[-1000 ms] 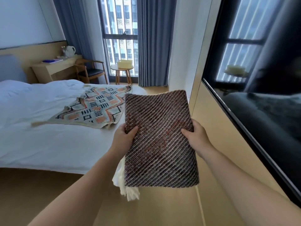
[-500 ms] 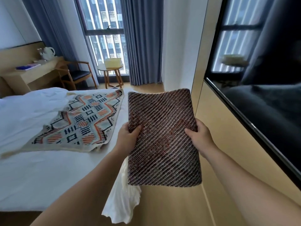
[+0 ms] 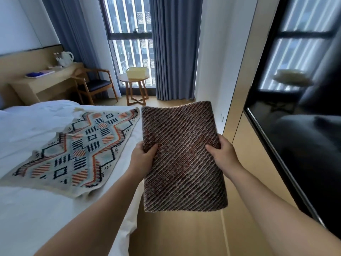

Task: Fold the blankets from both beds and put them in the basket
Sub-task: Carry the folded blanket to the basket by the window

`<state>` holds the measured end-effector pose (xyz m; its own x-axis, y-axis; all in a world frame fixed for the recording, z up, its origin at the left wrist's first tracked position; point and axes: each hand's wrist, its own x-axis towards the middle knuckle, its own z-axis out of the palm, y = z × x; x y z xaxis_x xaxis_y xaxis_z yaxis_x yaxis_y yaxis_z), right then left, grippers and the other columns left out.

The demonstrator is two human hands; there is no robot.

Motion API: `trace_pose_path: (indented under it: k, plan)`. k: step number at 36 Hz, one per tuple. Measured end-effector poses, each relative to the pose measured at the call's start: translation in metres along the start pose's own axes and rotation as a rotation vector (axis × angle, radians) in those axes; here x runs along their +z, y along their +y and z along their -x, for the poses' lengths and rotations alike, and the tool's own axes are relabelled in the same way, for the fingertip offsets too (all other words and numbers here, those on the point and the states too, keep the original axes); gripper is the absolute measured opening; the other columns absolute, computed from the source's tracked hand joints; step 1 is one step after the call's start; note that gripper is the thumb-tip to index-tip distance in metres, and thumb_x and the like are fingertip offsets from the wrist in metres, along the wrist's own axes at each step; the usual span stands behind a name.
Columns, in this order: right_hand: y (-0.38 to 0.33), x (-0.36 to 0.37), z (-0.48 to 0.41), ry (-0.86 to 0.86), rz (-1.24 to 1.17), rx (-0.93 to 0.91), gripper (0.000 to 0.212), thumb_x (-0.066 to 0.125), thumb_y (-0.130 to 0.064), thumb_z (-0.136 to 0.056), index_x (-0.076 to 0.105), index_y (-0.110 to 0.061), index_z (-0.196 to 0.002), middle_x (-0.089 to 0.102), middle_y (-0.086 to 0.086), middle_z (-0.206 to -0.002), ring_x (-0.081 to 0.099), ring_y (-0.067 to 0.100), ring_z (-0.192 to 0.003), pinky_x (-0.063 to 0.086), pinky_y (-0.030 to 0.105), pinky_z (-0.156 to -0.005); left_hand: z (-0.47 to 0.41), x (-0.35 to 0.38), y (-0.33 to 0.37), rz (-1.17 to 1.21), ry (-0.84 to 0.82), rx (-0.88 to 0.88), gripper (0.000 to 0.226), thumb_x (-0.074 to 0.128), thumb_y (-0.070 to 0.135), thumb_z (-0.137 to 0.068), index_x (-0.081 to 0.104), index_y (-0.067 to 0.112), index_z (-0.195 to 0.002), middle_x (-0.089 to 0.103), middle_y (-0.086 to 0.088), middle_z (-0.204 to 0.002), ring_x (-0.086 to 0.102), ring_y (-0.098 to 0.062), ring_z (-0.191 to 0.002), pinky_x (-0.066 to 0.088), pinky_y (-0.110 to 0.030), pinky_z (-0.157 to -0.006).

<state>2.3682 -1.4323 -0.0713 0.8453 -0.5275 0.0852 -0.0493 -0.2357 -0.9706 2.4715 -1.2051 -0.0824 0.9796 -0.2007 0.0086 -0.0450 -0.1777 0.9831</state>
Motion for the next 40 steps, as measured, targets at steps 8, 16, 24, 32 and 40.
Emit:
trace_pose_path:
  k: [8, 16, 24, 32, 40]
  plan:
    - [0.012, 0.001, -0.085, -0.017, -0.047, 0.029, 0.036, 0.061, -0.009, -0.090, 0.057, -0.017, -0.125, 0.065, -0.001, -0.115, 0.062, 0.013, -0.103, 0.050, 0.036, -0.094, -0.079, 0.030, 0.000, 0.035, -0.006, -0.020, 0.032, 0.064, 0.024, -0.090, 0.060, 0.011, -0.120, 0.070, -0.003, -0.109, 0.067, -0.018, -0.098, 0.053, -0.040, -0.091]
    - [0.023, 0.038, -0.195, -0.003, -0.040, 0.027, 0.036, 0.060, -0.008, -0.090, 0.057, -0.018, -0.125, 0.065, -0.004, -0.112, 0.062, 0.013, -0.103, 0.050, 0.033, -0.092, -0.196, 0.041, -0.016, 0.080, -0.031, -0.020, 0.033, 0.066, 0.027, -0.089, 0.060, 0.014, -0.119, 0.071, -0.002, -0.108, 0.068, -0.018, -0.097, 0.055, -0.040, -0.089]
    - [0.022, 0.087, -0.315, 0.008, -0.055, 0.043, 0.035, 0.062, -0.009, -0.090, 0.058, -0.024, -0.122, 0.065, -0.006, -0.112, 0.062, 0.010, -0.103, 0.049, 0.034, -0.094, -0.332, 0.039, -0.020, 0.094, -0.056, -0.044, 0.032, 0.067, 0.024, -0.088, 0.060, 0.011, -0.116, 0.070, -0.003, -0.106, 0.067, -0.018, -0.096, 0.054, -0.036, -0.088]
    - [0.020, 0.111, -0.409, 0.058, -0.017, 0.031, 0.038, 0.062, -0.010, -0.090, 0.058, -0.020, -0.126, 0.064, -0.003, -0.115, 0.060, 0.012, -0.102, 0.047, 0.026, -0.088, -0.444, 0.050, -0.012, 0.069, -0.093, -0.040, 0.035, 0.070, 0.026, -0.086, 0.059, 0.011, -0.116, 0.070, -0.003, -0.105, 0.068, -0.018, -0.095, 0.055, -0.036, -0.086]
    - [0.044, 0.101, -0.511, 0.078, -0.025, 0.051, 0.037, 0.063, -0.010, -0.089, 0.059, -0.021, -0.124, 0.066, -0.001, -0.114, 0.063, 0.016, -0.104, 0.049, 0.034, -0.093, -0.534, 0.100, -0.003, 0.068, -0.116, -0.052, 0.030, 0.071, 0.022, -0.086, 0.061, 0.009, -0.110, 0.071, -0.003, -0.101, 0.069, -0.016, -0.090, 0.056, -0.030, -0.078]
